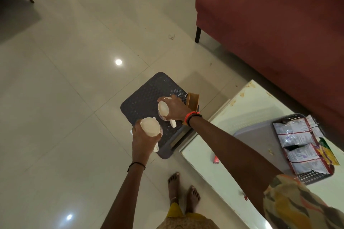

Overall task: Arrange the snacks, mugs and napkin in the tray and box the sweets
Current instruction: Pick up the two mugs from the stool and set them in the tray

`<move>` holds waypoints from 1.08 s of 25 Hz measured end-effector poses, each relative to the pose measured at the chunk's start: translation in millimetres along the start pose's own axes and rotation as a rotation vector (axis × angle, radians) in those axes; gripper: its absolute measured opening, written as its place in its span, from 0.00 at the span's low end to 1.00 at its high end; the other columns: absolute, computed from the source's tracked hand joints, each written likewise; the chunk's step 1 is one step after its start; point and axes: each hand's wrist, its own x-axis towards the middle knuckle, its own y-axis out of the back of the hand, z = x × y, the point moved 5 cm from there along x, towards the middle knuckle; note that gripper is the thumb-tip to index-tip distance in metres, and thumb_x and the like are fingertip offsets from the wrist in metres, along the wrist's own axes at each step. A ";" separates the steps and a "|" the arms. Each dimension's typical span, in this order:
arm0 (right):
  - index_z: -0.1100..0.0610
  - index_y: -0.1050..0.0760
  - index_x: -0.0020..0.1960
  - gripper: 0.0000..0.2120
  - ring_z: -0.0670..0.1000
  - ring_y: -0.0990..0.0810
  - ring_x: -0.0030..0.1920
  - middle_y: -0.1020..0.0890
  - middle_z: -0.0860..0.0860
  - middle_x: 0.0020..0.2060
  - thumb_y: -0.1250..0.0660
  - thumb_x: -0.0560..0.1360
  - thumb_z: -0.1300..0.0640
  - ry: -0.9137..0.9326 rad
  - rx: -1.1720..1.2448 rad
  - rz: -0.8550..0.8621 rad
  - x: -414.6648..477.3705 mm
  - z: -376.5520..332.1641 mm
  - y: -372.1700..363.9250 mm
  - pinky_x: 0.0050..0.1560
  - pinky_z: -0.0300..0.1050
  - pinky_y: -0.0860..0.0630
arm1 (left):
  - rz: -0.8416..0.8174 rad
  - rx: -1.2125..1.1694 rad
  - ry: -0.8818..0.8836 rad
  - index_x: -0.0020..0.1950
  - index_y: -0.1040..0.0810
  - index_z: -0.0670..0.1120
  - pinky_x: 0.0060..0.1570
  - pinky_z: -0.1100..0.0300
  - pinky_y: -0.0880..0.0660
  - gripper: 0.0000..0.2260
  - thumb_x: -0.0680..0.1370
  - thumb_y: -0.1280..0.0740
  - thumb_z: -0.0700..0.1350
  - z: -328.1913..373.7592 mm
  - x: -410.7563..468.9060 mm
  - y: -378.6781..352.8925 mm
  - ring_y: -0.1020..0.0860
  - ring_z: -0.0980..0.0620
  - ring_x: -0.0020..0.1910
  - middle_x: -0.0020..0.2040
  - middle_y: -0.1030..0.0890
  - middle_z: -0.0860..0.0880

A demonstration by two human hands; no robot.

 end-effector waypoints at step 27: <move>0.52 0.35 0.70 0.37 0.61 0.29 0.64 0.28 0.60 0.63 0.23 0.64 0.54 -0.857 0.604 0.804 -329.5 215.1 47.5 0.64 0.55 0.29 | -0.709 0.250 -0.661 0.68 0.38 0.47 0.54 0.56 0.29 0.39 0.63 0.22 0.50 249.8 -88.3 -198.8 0.29 0.44 0.63 0.66 0.30 0.44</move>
